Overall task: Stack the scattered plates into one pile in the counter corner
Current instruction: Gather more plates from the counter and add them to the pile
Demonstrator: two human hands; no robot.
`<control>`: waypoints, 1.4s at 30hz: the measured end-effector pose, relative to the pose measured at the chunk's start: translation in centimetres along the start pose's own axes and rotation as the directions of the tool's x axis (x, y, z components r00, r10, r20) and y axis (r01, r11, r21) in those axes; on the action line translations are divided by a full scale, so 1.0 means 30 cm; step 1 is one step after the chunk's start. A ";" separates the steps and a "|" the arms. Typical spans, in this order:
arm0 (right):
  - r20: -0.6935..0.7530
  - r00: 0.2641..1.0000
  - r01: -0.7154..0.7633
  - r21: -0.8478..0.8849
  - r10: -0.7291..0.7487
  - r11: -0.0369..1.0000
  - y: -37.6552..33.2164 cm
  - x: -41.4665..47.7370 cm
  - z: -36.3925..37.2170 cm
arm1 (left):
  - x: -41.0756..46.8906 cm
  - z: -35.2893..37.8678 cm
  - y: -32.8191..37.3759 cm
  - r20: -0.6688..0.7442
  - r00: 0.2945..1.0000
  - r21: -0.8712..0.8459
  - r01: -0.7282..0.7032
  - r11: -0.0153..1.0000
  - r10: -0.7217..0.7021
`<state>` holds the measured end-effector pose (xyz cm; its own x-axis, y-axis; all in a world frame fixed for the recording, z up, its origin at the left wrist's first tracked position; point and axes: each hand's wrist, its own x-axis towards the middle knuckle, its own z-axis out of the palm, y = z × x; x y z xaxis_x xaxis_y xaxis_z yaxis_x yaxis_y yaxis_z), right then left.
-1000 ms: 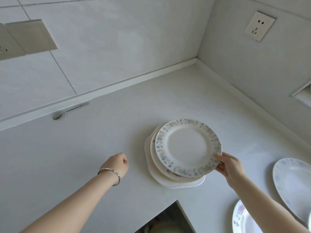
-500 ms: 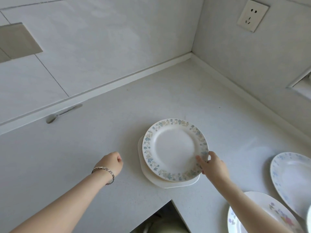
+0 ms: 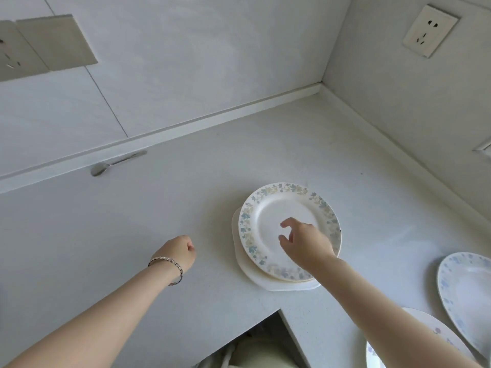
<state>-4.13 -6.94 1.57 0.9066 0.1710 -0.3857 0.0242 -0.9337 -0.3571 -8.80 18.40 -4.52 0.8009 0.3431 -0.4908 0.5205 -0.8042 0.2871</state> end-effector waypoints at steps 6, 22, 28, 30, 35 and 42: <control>0.363 0.898 0.281 -0.038 -0.249 0.959 -0.385 0.058 0.163 | -0.056 -0.068 -0.249 -0.061 0.991 -0.130 0.107 0.986 -0.115; 0.490 0.798 0.437 -0.070 -0.351 0.897 -1.189 -0.122 0.770 | -0.289 -0.281 -1.393 -0.205 0.757 -0.277 0.563 0.779 -0.620; 0.461 0.832 0.383 -0.078 -0.308 0.920 -1.291 -0.154 0.856 | -0.219 -0.333 -1.600 0.001 0.512 -0.677 0.633 0.376 -0.859; 0.453 0.841 0.374 -0.087 -0.298 0.923 -1.305 -0.154 0.870 | -0.199 -0.337 -1.649 0.090 0.496 -0.768 0.587 0.256 -0.864; 0.431 0.864 0.332 -0.099 -0.260 0.938 -1.307 -0.147 0.875 | -0.222 -0.346 -1.676 0.161 0.502 -0.778 0.594 0.203 -0.850; 0.380 0.906 0.249 -0.116 -0.188 0.962 -1.217 -0.138 0.806 | -0.246 -0.401 -1.535 -0.105 0.555 -0.795 0.452 0.405 -0.825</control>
<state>-18.97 34.06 -4.36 0.6565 0.4502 -0.6052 0.2975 -0.8919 -0.3407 -35.11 58.73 -4.23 0.0459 0.9052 -0.4225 0.8081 0.2150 0.5484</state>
